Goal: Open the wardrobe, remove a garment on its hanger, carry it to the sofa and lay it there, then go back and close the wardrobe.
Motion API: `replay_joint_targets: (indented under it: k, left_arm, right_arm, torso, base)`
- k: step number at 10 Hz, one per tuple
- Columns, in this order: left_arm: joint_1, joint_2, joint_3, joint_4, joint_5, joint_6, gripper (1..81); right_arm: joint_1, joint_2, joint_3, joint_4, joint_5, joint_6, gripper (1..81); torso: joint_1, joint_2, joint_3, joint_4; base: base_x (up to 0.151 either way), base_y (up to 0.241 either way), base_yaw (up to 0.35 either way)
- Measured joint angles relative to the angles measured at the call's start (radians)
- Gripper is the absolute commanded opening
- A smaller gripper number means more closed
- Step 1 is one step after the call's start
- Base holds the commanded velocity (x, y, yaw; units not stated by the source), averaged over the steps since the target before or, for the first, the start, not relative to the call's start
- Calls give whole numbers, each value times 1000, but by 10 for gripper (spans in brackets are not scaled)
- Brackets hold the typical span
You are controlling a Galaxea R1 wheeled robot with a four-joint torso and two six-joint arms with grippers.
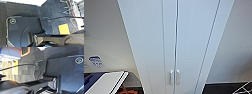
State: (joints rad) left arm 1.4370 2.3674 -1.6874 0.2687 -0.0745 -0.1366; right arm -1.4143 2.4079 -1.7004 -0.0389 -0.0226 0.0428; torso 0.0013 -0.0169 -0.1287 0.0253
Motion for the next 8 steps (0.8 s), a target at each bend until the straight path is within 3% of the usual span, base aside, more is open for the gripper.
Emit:
replay_joint_targets:
  k: [8]
  left_arm:
    - [-144, -231, 322, 0, 12, 0, 811]
  right_arm:
    - [208, -219, 374, -2, -23, 1, 811]
  torso:
    - [1, 1, -1, 0]
  base:
    - [0, 0, 0]
